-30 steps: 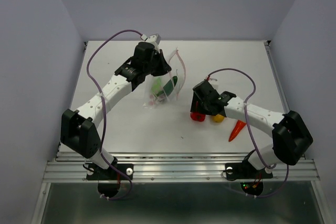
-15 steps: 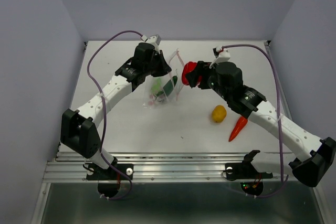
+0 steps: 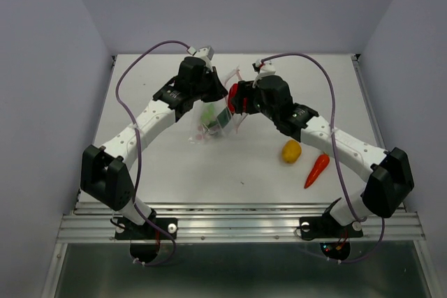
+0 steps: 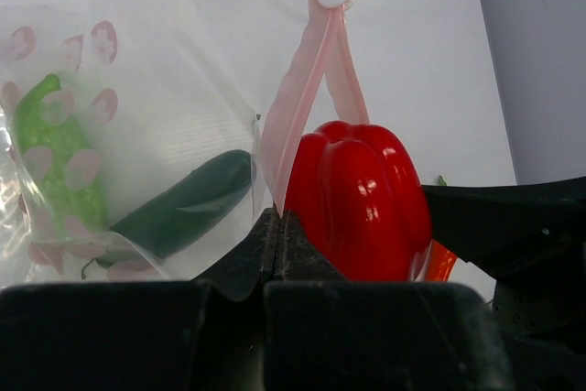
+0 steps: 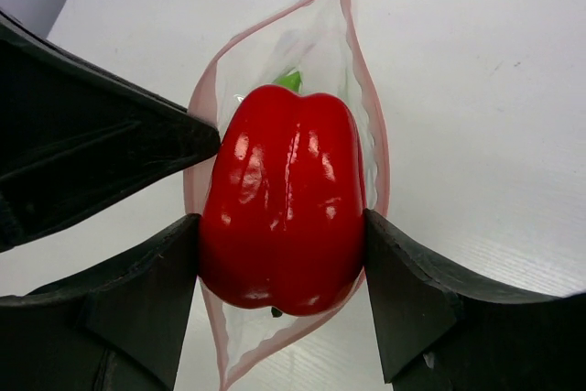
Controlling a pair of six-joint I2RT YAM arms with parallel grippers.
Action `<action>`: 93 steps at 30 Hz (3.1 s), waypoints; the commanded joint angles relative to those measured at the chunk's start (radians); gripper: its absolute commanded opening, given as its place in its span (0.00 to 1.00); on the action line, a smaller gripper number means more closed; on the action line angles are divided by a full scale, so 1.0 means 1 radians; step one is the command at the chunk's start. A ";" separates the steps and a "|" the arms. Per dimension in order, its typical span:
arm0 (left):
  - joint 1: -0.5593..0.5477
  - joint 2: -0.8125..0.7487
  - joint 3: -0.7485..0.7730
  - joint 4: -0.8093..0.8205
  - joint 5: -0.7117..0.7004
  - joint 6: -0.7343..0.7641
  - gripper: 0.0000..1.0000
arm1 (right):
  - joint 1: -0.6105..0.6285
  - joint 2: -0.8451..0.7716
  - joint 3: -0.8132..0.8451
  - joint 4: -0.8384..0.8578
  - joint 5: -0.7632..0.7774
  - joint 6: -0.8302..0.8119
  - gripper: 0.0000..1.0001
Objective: Place the food in the zip-top bag and seal the zipper
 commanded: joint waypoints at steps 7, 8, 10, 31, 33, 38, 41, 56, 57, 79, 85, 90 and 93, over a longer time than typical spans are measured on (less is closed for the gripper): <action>-0.002 -0.064 0.000 0.038 0.029 0.013 0.00 | -0.018 0.061 0.056 0.076 -0.028 -0.091 0.55; -0.004 -0.072 -0.002 0.041 0.033 0.017 0.00 | -0.018 0.073 0.063 0.077 -0.066 -0.106 0.55; -0.007 -0.077 0.001 0.039 0.033 0.021 0.00 | -0.018 0.081 0.064 0.100 -0.106 -0.117 0.57; -0.008 -0.075 0.007 0.038 0.030 0.021 0.00 | -0.027 0.107 0.104 0.168 -0.157 -0.122 1.00; -0.007 -0.061 0.012 0.035 0.021 0.022 0.00 | -0.027 0.073 0.103 0.122 -0.136 -0.107 1.00; -0.008 -0.035 0.017 0.039 0.022 0.016 0.00 | -0.027 -0.106 0.049 -0.052 -0.042 -0.029 1.00; -0.008 -0.034 0.015 0.042 0.026 0.014 0.00 | -0.027 -0.230 -0.035 -0.162 0.042 0.044 1.00; -0.007 -0.046 -0.008 0.049 0.032 0.011 0.00 | -0.249 -0.210 -0.270 -0.538 0.102 0.335 1.00; -0.008 -0.046 -0.008 0.049 0.032 0.013 0.00 | -0.267 -0.188 -0.275 -0.529 0.095 0.334 1.00; -0.007 -0.035 -0.009 0.050 0.033 0.014 0.00 | -0.307 -0.056 -0.405 -0.392 -0.023 0.354 1.00; -0.007 -0.031 -0.009 0.050 0.036 0.011 0.00 | -0.307 -0.068 -0.447 -0.362 -0.062 0.380 0.99; -0.007 -0.037 -0.011 0.049 0.035 0.011 0.00 | -0.307 -0.102 -0.434 -0.349 -0.056 0.369 0.71; -0.008 -0.040 -0.009 0.049 0.035 0.010 0.00 | -0.307 -0.123 -0.418 -0.351 -0.050 0.329 0.61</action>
